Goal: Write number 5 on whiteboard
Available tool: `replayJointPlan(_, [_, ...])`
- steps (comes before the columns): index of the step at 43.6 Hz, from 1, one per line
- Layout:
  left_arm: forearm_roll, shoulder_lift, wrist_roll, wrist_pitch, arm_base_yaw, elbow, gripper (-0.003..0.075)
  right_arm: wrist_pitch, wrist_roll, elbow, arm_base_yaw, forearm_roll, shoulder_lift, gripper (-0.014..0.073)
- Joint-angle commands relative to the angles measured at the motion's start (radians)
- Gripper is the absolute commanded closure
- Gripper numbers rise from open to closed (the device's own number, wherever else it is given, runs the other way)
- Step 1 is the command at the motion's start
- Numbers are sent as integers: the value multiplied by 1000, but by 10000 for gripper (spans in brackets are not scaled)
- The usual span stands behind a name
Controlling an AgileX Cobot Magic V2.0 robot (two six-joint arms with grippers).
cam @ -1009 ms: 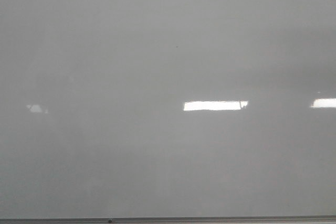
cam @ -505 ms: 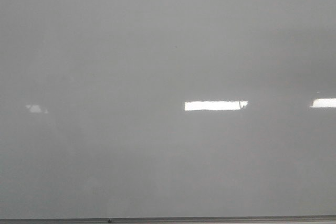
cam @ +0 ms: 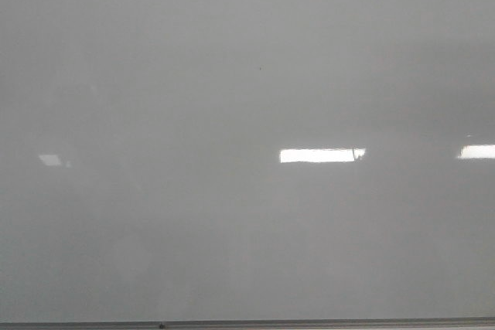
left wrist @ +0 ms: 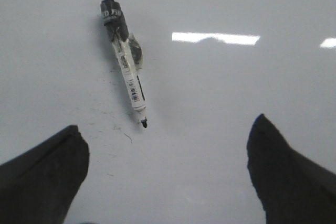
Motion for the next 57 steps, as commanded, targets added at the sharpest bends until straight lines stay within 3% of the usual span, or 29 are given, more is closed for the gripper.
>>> replayJointPlan(1, [-56, 161, -6, -43, -6, -123, 125, -75, 0, -33, -6, 9, 16, -14])
replayJointPlan(7, [-137, 334, -11, -102, 29, -212, 158, -75, 0, -33, -6, 9, 16, -14])
replayJointPlan(18, [-143, 579, -11, -120, 59, -339, 168, -77, 0, -33, -6, 9, 16, -14])
replayJointPlan(34, [-178, 712, -11, -171, 59, -391, 199, -76, 0, -33, -6, 9, 16, -14])
replayJointPlan(42, [-174, 731, -11, -220, 59, -391, 347, -77, 0, -33, -6, 9, 16, -14])
replayJointPlan(57, [-114, 736, 1, -219, 59, -391, 724, -77, 0, -33, -6, 9, 16, -14])
